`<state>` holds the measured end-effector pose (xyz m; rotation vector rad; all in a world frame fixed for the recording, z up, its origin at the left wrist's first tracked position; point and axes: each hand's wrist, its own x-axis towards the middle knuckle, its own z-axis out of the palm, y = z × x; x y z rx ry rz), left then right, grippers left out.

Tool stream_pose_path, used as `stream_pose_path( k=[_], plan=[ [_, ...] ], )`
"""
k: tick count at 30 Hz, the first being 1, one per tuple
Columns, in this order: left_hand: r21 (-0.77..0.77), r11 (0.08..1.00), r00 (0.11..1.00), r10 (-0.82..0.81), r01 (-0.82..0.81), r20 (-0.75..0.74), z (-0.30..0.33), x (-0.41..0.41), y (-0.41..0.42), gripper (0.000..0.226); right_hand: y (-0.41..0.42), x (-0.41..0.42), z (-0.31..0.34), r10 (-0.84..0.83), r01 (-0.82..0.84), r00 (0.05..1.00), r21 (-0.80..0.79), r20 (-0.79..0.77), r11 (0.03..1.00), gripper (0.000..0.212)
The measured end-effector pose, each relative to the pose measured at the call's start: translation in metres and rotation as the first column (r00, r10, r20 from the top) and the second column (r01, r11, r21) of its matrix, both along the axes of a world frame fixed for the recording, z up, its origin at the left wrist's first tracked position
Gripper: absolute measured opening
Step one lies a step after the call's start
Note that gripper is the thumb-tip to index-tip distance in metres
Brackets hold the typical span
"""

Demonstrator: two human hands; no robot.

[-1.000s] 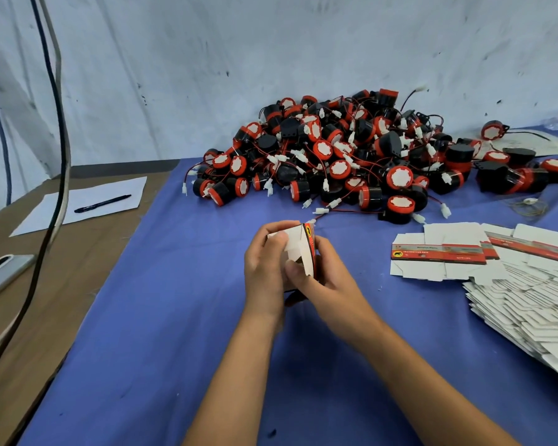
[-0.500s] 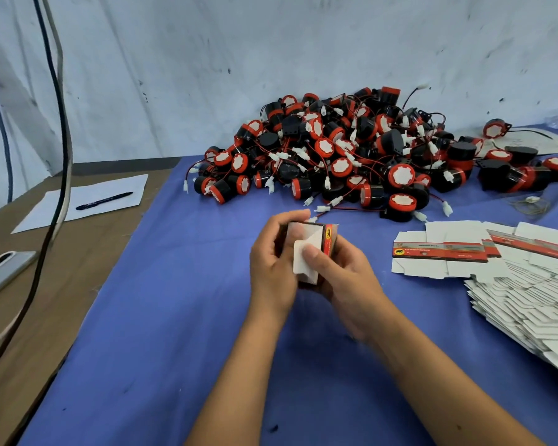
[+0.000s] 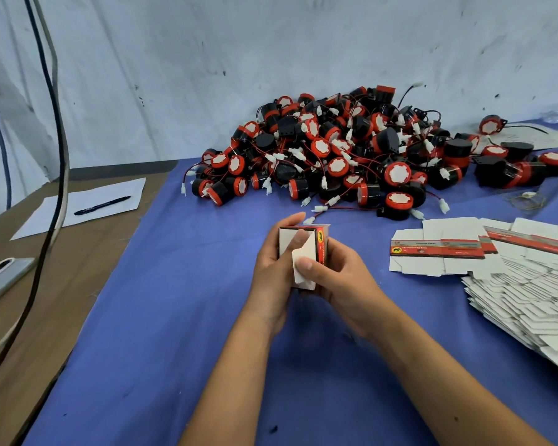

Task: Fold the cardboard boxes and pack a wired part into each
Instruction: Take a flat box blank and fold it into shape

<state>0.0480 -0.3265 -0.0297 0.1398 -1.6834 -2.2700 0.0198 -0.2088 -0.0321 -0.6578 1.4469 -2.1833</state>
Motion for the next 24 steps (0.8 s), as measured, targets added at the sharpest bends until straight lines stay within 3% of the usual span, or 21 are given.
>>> stream_pose_path(
  k=[5, 8, 10, 17, 21, 24],
  plan=[
    [-0.145, 0.980, 0.988, 0.124, -0.136, -0.087, -0.005, -0.003, 0.007, 0.030, -0.004, -0.001, -0.003, -0.080, 0.080, 0.997, -0.008, -0.011, 0.997, 0.040],
    [-0.216, 0.911, 0.933, 0.318, -0.350, -0.169, -0.010, -0.004, 0.013, 0.045, -0.006, -0.001, -0.006, -0.063, 0.064, 0.998, -0.036, 0.004, 0.997, 0.043],
    [-0.206, 0.891, 0.911, 0.373, -0.404, -0.175, -0.010, -0.004, 0.012, 0.054, -0.006, -0.002, -0.006, -0.021, 0.021, 1.000, -0.054, 0.005, 0.998, 0.040],
    [-0.122, 0.977, 0.981, 0.166, -0.177, -0.096, -0.007, -0.002, 0.011, 0.066, -0.008, -0.003, -0.009, -0.042, 0.043, 0.999, -0.043, 0.032, 0.998, 0.031],
    [0.048, 0.999, 1.000, 0.001, -0.001, -0.003, 0.000, 0.001, -0.009, 0.064, -0.006, -0.002, -0.007, 0.023, -0.019, 0.998, -0.088, 0.050, 0.996, 0.027],
    [0.005, 0.999, 0.998, -0.042, 0.042, 0.035, -0.002, 0.002, -0.011, 0.057, -0.009, -0.001, -0.008, -0.017, 0.017, 1.000, -0.020, 0.022, 1.000, 0.027]
  ],
)
